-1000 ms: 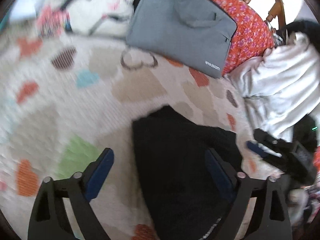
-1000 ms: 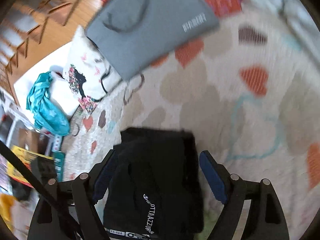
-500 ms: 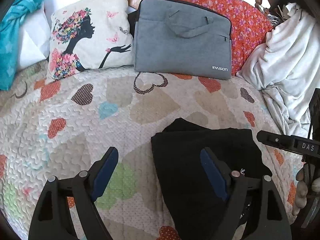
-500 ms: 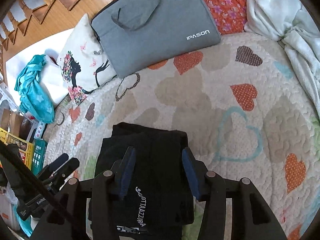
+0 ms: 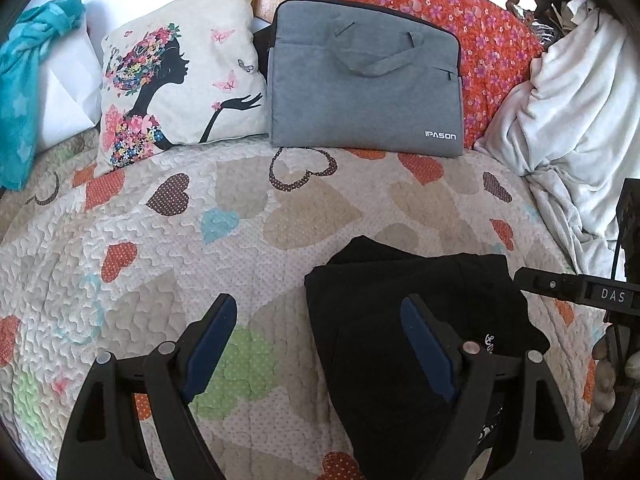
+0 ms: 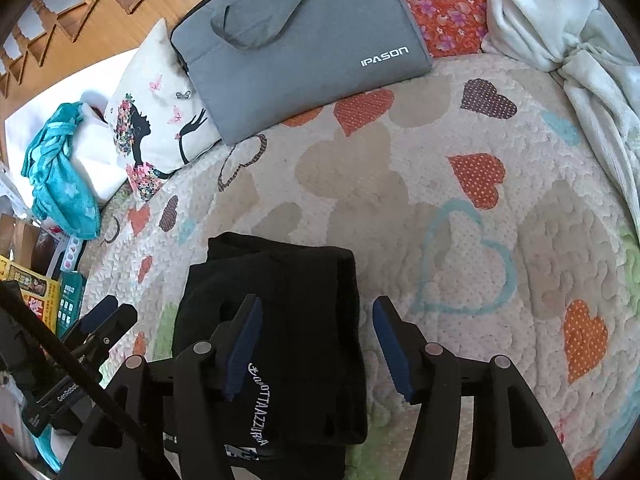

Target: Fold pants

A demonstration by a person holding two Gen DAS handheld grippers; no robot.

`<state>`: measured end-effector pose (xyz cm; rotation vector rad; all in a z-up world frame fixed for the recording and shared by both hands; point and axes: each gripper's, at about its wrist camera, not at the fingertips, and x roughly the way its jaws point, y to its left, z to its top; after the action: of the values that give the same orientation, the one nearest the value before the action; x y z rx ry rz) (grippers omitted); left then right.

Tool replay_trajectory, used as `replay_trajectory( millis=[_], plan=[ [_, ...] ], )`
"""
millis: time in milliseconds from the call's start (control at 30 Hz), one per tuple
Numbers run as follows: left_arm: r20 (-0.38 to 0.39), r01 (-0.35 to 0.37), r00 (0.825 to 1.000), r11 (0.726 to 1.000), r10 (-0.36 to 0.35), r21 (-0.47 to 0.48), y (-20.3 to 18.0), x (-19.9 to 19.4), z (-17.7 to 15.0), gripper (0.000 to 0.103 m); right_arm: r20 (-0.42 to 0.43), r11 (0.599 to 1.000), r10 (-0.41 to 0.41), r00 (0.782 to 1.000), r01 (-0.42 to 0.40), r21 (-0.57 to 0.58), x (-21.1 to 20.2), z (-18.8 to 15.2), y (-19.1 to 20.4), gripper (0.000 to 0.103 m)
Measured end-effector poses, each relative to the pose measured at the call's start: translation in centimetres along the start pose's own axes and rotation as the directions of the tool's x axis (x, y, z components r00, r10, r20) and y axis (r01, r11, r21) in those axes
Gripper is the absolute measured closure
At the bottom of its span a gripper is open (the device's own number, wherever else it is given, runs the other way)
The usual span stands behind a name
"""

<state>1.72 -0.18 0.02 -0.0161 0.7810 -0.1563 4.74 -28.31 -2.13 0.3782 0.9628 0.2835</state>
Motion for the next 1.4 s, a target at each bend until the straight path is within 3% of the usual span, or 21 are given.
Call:
replay_trajectory(
  millis=[300,400,433,567,633,733,800,900,1000,1033,1100,1133,1167,1300,1400],
  plan=[
    [-0.023,0.008,1.0,1.0,-0.008,-0.008,0.1,0.5,-0.2,0.019,-0.014,1.0,0.009,1.0,-0.009,0.015,0.5,-0.1,-0.4,0.034],
    [-0.072,0.094,0.992,0.993,-0.099,-0.071,0.7,1.3,-0.4,0.019,-0.025,1.0,0.018,1.0,-0.018,0.023,1.0,-0.3,-0.5,0.031],
    [-0.104,0.157,0.98,0.98,-0.17,-0.124,1.3,2.0,-0.6,0.019,-0.031,1.0,0.019,0.999,-0.019,0.023,1.3,-0.3,-0.5,0.03],
    [-0.186,0.29,0.921,0.922,-0.341,-0.256,2.0,4.5,-1.8,0.019,-0.072,0.998,0.045,0.996,-0.042,0.043,3.1,-0.6,-0.9,0.029],
    [-0.218,0.296,0.908,0.917,-0.357,-0.268,1.7,5.7,-2.4,0.019,-0.097,0.995,0.075,0.992,-0.069,0.067,4.4,-0.7,-1.1,0.029],
    [-0.25,0.283,0.904,0.925,-0.346,-0.254,1.1,7.0,-3.0,0.019,-0.115,0.992,0.106,0.988,-0.097,0.086,6.0,-0.6,-1.1,0.027],
    [-0.248,0.303,0.896,0.916,-0.368,-0.264,0.9,7.4,-3.1,0.019,-0.118,0.985,0.149,0.982,-0.137,0.105,6.8,-0.5,-0.9,0.024],
    [-0.238,0.355,0.875,0.894,-0.421,-0.272,0.7,8.2,-2.5,0.017,-0.116,0.98,0.184,0.976,-0.173,0.1,7.7,-0.4,-0.1,0.018],
    [-0.211,0.4,0.849,0.851,-0.484,-0.341,1.4,8.8,-2.3,0.015,-0.127,0.975,0.209,0.97,-0.197,0.101,8.0,-0.2,0.8,0.022],
    [-0.204,0.408,0.844,0.84,-0.497,-0.358,1.6,8.8,-2.2,0.019,-0.129,0.972,0.218,0.968,-0.203,0.115,8.0,-0.1,0.9,0.025],
    [-0.202,0.409,0.842,0.836,-0.5,-0.365,1.8,8.3,-1.9,0.041,-0.129,0.967,0.231,0.964,-0.213,0.143,7.8,-0.1,0.9,0.045],
    [-0.202,0.413,0.841,0.836,-0.503,-0.361,1.8,8.1,-1.9,0.054,-0.124,0.964,0.238,0.963,-0.218,0.151,7.5,0.0,0.9,0.048],
    [-0.195,0.422,0.837,0.831,-0.511,-0.362,2.0,7.7,-1.7,0.059,-0.121,0.964,0.238,0.964,-0.219,0.152,7.2,0.1,1.0,0.052],
    [-0.157,0.461,0.825,0.808,-0.542,-0.368,2.6,6.2,-0.5,0.069,-0.085,0.956,0.266,0.96,-0.252,0.148,5.7,0.6,2.1,0.059],
    [-0.133,0.444,0.851,0.832,-0.507,-0.332,3.0,5.0,1.5,0.069,-0.053,0.949,0.296,0.954,-0.287,0.127,4.9,1.6,3.9,0.06]
  ],
)
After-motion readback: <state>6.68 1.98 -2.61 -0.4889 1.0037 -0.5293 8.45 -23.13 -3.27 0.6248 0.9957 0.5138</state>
